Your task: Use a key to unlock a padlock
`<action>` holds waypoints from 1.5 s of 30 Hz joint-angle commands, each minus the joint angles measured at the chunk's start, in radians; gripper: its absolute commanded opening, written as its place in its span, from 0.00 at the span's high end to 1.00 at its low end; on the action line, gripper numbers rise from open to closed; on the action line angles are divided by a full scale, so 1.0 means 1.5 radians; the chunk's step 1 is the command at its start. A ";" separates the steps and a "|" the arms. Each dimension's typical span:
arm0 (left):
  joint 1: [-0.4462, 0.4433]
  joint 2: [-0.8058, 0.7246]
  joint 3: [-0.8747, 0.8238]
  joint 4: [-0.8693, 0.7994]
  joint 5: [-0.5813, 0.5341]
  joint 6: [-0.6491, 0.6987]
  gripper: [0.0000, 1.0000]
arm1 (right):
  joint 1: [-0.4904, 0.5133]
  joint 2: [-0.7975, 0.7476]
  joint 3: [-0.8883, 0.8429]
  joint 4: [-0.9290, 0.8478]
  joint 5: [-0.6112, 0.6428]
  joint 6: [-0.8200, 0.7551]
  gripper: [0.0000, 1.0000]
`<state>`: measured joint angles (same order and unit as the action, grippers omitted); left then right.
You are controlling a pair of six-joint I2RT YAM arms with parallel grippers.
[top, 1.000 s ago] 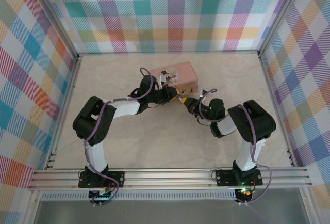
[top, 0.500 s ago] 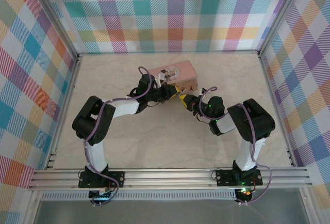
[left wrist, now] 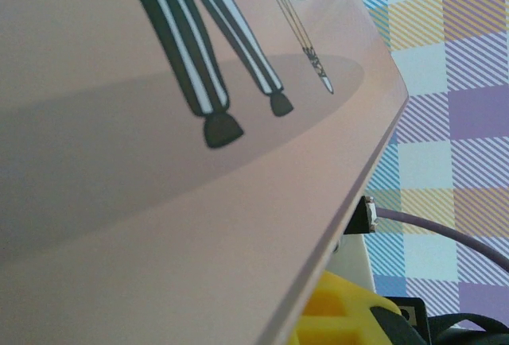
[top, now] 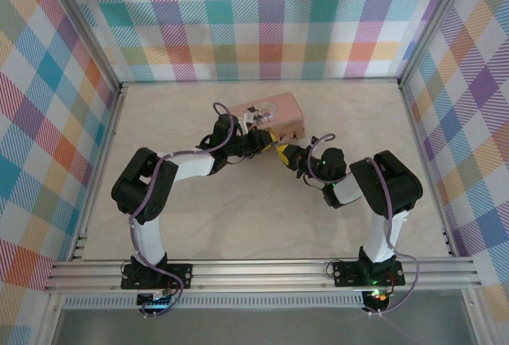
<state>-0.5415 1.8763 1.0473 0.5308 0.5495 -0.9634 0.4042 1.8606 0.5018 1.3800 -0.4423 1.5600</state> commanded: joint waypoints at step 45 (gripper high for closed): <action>-0.070 -0.011 0.023 0.017 0.159 0.022 1.00 | -0.009 0.050 0.121 0.019 -0.023 0.050 1.00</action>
<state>-0.5388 1.8767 1.0531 0.5446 0.5236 -0.9493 0.3851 1.9362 0.6193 1.3750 -0.5438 1.6196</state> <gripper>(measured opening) 0.111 0.066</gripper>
